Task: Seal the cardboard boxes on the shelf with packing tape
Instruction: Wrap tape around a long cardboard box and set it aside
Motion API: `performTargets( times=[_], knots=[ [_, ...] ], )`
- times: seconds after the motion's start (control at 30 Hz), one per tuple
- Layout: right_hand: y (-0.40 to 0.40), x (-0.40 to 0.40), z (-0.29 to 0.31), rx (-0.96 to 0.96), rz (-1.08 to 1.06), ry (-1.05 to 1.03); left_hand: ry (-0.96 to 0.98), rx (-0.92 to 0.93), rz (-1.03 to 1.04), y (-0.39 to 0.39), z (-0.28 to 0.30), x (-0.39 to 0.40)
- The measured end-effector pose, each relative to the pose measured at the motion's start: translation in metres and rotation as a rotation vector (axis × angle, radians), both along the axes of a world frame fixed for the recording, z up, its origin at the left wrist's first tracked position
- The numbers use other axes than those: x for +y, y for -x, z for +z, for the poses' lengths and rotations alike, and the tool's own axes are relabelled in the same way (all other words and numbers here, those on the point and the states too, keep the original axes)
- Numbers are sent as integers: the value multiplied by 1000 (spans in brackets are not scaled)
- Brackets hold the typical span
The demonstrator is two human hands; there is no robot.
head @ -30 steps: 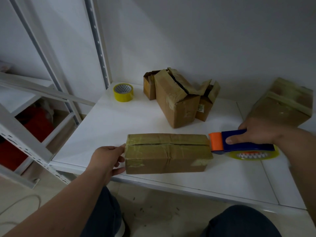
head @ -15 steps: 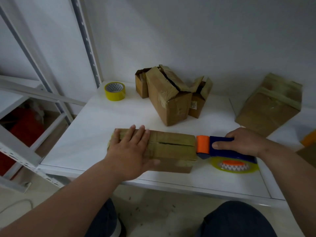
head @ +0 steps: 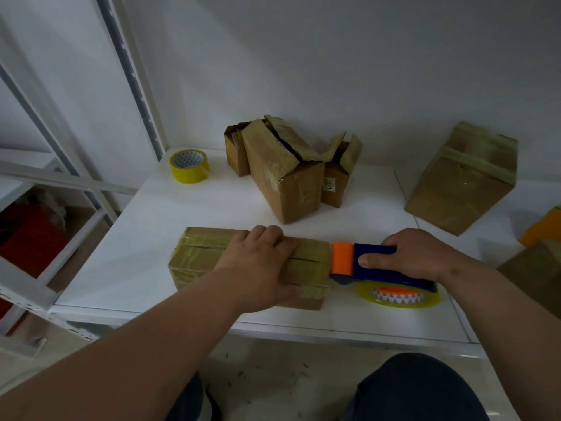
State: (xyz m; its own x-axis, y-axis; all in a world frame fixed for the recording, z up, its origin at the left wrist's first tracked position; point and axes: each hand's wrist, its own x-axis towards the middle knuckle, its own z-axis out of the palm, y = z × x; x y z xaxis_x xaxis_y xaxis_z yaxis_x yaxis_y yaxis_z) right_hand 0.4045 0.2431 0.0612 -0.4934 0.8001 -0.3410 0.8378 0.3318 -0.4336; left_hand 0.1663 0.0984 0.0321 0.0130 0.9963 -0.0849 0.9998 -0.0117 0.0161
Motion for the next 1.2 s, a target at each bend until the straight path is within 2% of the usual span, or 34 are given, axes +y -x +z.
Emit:
performTargets(
  times=[0.13,0.43,0.63,0.8,0.93,1.0,1.1,1.2],
  knots=[
    [6,-4,-4,-10,79,-19,133,28,-44,-11,-10,13],
    [-8,1,-3,38,59,119,52,51,-92,-7,-15,13],
    [13,6,0,-143,149,69,34,58,-81,-8,-16,12],
    [21,18,0,-257,86,170,43,65,-77,-10,-15,11],
    [17,17,-14,-447,132,228,56,44,-13,-8,-12,11],
    [11,19,-8,-386,75,218,53,43,-6,-6,-13,11],
    [0,20,10,-176,-43,200,60,18,-17,-4,-13,12],
    [-8,11,23,-37,-32,100,75,-68,-7,-3,-9,10]
  ],
)
